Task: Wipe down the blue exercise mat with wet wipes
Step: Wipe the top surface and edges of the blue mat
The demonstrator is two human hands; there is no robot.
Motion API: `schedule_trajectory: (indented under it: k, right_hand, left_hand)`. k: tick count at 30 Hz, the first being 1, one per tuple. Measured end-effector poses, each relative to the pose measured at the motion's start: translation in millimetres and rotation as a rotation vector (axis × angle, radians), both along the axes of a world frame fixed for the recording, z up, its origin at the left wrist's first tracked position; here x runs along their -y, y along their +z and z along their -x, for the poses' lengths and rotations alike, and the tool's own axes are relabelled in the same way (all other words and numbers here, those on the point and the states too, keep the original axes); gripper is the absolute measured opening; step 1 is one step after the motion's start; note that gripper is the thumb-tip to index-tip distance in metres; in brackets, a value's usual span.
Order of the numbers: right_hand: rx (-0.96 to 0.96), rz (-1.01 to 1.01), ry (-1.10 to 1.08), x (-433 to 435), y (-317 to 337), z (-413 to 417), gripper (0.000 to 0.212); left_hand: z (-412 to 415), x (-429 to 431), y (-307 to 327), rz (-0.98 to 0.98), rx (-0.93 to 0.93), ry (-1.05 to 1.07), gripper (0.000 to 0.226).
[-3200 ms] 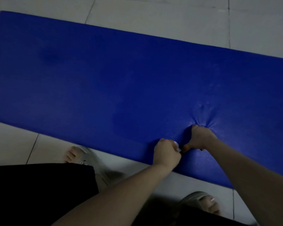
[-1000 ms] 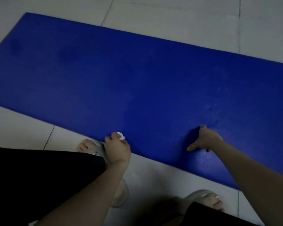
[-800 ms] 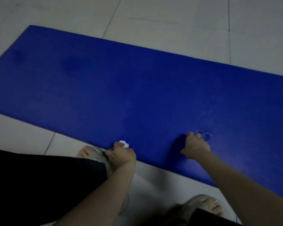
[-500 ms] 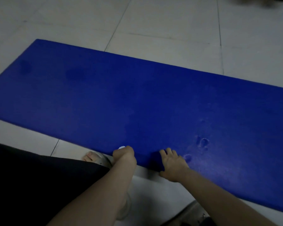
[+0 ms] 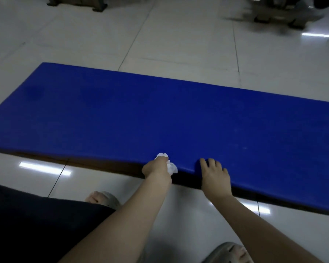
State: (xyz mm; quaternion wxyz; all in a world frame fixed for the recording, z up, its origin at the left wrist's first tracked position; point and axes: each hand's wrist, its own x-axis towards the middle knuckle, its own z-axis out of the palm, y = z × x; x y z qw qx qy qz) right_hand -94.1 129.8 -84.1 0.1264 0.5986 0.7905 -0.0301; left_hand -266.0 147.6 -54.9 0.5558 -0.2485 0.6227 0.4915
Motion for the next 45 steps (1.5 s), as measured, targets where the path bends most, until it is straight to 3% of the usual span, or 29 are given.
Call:
schedule_trajectory:
  k: [1,3,6,10,13,16,19,23,26,28,33,39,41,45]
  right_hand:
    - [-0.064,-0.044,-0.034,-8.8,4.4,-3.9,0.067]
    - [-0.171,-0.125,-0.075,-25.8,10.9,-14.6,0.06]
    - [-0.23,-0.205,-0.087,-44.1,19.0,-37.3,0.059]
    - [-0.226,-0.233,-0.185,-39.5,8.7,-83.4,0.061]
    - [-0.16,-0.138,-0.312,-16.1,-11.5,-123.7,0.053]
    - [-0.045,0.094,-0.433,1.8,-27.0,-148.4,0.032]
    - [-0.027,0.232,-0.516,7.1,-40.0,-141.2,0.024]
    - [-0.466,0.255,-0.69,7.2,-57.2,-95.7,0.012]
    - [-0.916,0.467,-0.888,9.4,-64.7,-65.1,0.039]
    - [-1.077,0.558,-0.983,9.2,-62.6,-56.6,0.049]
    - [-1.204,0.773,-1.097,-5.3,-67.3,-66.7,0.057]
    - [-1.317,1.028,-1.274,-19.1,-62.3,-57.0,0.017]
    - [-1.388,1.025,-1.341,-12.8,-55.5,-49.9,0.016]
    - [-1.599,0.964,-1.353,8.0,-34.4,-23.3,0.021]
  left_hand:
    - [0.1,-2.3,5.5,-0.072,0.104,0.089,0.005]
    - [-4.1,-11.7,7.5,-0.144,-0.042,-0.025,0.023]
    - [-17.8,-19.3,21.7,-0.15,-0.138,-0.176,0.015]
    - [-51.5,-13.1,2.7,-0.141,-0.104,-0.377,0.021]
    - [-79.5,2.5,-25.2,-0.08,0.008,-0.517,0.02]
    - [-92.7,22.4,-48.8,-0.062,0.16,-0.676,0.017]
    - [-83.8,40.7,-74.5,-0.026,0.176,-0.858,0.024]
    - [-68.9,41.6,-83.4,-0.028,0.204,-0.981,0.015]
    - [-69.7,25.6,-80.2,-0.087,0.074,-0.993,0.011]
    - [-70.5,13.0,-81.6,-0.121,0.021,-0.979,0.017]
    - [-67.1,-6.6,-91.7,-0.125,-0.086,-1.076,0.011]
    - [-52.4,-11.7,-74.3,-0.201,-0.075,-1.34,0.019]
    - [-43.4,-4.4,-58.8,-0.258,-0.097,-1.424,0.022]
    - [-23.5,13.2,-35.4,-0.405,-0.35,-1.607,0.023]
